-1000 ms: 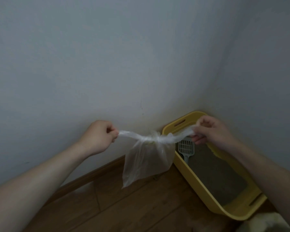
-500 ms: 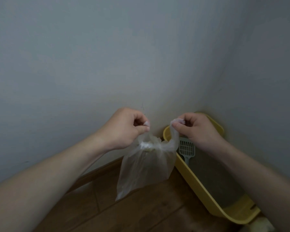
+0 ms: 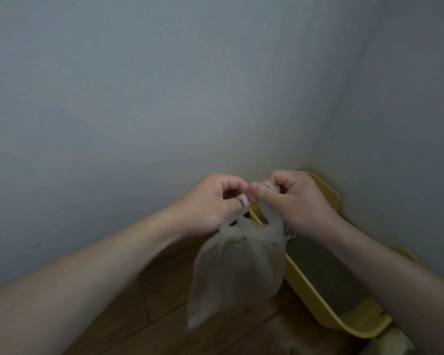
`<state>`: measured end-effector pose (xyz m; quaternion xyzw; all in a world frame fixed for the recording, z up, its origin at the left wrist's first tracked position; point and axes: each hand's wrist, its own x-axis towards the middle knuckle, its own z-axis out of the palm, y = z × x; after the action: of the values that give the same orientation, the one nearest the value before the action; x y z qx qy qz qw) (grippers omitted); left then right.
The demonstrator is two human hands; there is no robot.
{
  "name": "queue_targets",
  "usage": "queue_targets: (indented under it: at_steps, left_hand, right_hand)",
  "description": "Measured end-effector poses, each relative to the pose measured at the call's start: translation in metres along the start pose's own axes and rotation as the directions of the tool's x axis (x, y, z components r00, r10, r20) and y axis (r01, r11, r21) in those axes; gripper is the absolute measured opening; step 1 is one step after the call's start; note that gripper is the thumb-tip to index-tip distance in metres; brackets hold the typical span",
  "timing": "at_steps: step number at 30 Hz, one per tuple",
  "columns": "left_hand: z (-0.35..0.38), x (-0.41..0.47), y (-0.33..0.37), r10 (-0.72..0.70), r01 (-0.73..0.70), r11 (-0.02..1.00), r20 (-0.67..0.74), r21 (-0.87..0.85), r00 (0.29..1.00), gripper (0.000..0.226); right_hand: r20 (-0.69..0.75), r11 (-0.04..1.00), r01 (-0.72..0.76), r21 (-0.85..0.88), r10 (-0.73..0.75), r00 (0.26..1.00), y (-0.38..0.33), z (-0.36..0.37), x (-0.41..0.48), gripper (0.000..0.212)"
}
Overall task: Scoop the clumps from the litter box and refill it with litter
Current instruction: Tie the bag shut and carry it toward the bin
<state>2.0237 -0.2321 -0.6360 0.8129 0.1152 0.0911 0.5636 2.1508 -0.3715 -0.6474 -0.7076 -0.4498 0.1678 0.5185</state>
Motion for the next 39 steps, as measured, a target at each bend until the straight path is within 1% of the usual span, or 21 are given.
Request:
queue_targets:
  at_steps: [2, 5, 7, 9, 11, 14, 16, 19, 21, 25, 26, 28, 30, 33, 36, 37, 39]
  left_hand:
    - [0.002, 0.000, -0.001, -0.004, 0.004, 1.000, 0.005, -0.031, 1.000, 0.030]
    - [0.003, 0.002, -0.003, -0.014, 0.011, 0.993, -0.024, -0.117, 1.000, 0.022]
    - [0.003, 0.004, -0.005, -0.054, 0.044, 0.985, -0.056, -0.165, 0.997, 0.027]
    - [0.005, 0.006, -0.006, -0.086, 0.075, 0.985, -0.068, -0.154, 0.994, 0.030]
    - [0.011, 0.007, -0.005, -0.104, 0.091, 0.984, -0.075, -0.154, 0.992, 0.027]
    - [0.017, 0.010, -0.008, -0.138, 0.120, 0.980, -0.113, -0.157, 0.984, 0.026]
    - [0.015, 0.010, -0.009, -0.157, 0.138, 0.980, -0.137, -0.144, 0.978, 0.026]
    - [0.009, 0.011, -0.011, -0.189, 0.173, 0.978, -0.146, -0.119, 0.971, 0.026]
    - [0.006, 0.011, -0.012, -0.199, 0.184, 0.978, -0.181, -0.098, 0.963, 0.025]
    - [0.008, 0.013, -0.018, -0.194, 0.175, 0.980, -0.286, -0.091, 0.938, 0.026]
    - [0.010, 0.013, -0.020, -0.183, 0.167, 0.983, -0.320, -0.079, 0.930, 0.029]
    - [0.014, 0.013, -0.021, -0.170, 0.158, 0.985, -0.358, -0.064, 0.918, 0.027]
    - [0.014, 0.012, -0.019, -0.213, 0.180, 0.976, -0.354, -0.123, 0.911, 0.030]
    - [0.012, 0.010, -0.016, -0.330, 0.254, 0.921, -0.248, -0.294, 0.911, 0.031]
    - [0.016, 0.008, -0.014, -0.370, 0.306, 0.899, -0.170, -0.313, 0.913, 0.028]
    - [0.018, 0.007, -0.014, -0.375, 0.311, 0.896, -0.162, -0.317, 0.913, 0.027]
    - [0.016, 0.008, -0.013, -0.369, 0.308, 0.891, -0.139, -0.333, 0.919, 0.024]
  right_hand:
    - [0.017, 1.000, -0.011, -0.004, 0.011, 1.000, -0.002, 0.002, 0.000, 0.036]
    - [0.031, 0.998, -0.051, 0.041, 0.050, 0.998, -0.003, 0.003, 0.003, 0.031]
    - [0.041, 0.998, -0.067, 0.019, 0.066, 0.997, -0.001, 0.003, 0.004, 0.035]
    - [0.023, 0.996, -0.092, 0.016, 0.092, 0.995, -0.002, 0.006, 0.003, 0.034]
    - [0.016, 0.991, -0.125, 0.038, 0.125, 0.992, -0.006, 0.008, 0.001, 0.031]
    - [0.048, 0.983, -0.152, 0.104, 0.148, 0.988, -0.009, 0.008, 0.001, 0.031]
    - [0.081, 0.977, -0.171, 0.128, 0.161, 0.984, -0.009, 0.006, 0.002, 0.025]
    - [0.140, 0.975, -0.211, 0.072, 0.199, 0.970, -0.007, 0.004, 0.001, 0.011]
    - [0.164, 0.966, -0.253, 0.052, 0.242, 0.956, -0.004, 0.004, 0.001, 0.007]
    - [0.175, 0.948, -0.317, 0.044, 0.305, 0.936, -0.004, 0.007, 0.000, 0.009]
    - [0.181, 0.941, -0.330, 0.069, 0.314, 0.932, -0.006, 0.009, 0.000, 0.012]
    - [0.178, 0.928, -0.351, 0.121, 0.328, 0.928, -0.009, 0.012, 0.000, 0.023]
    - [0.154, 0.928, -0.354, 0.114, 0.335, 0.930, -0.012, 0.014, 0.000, 0.033]
    - [0.122, 0.945, -0.324, -0.041, 0.327, 0.937, -0.017, 0.016, -0.003, 0.040]
    - [0.074, 0.942, -0.296, -0.156, 0.310, 0.948, -0.018, 0.022, -0.006, 0.038]
    - [0.050, 0.940, -0.297, -0.169, 0.309, 0.950, -0.017, 0.024, -0.005, 0.037]
    - [0.008, 0.939, -0.322, -0.119, 0.326, 0.945, -0.018, 0.027, -0.004, 0.035]
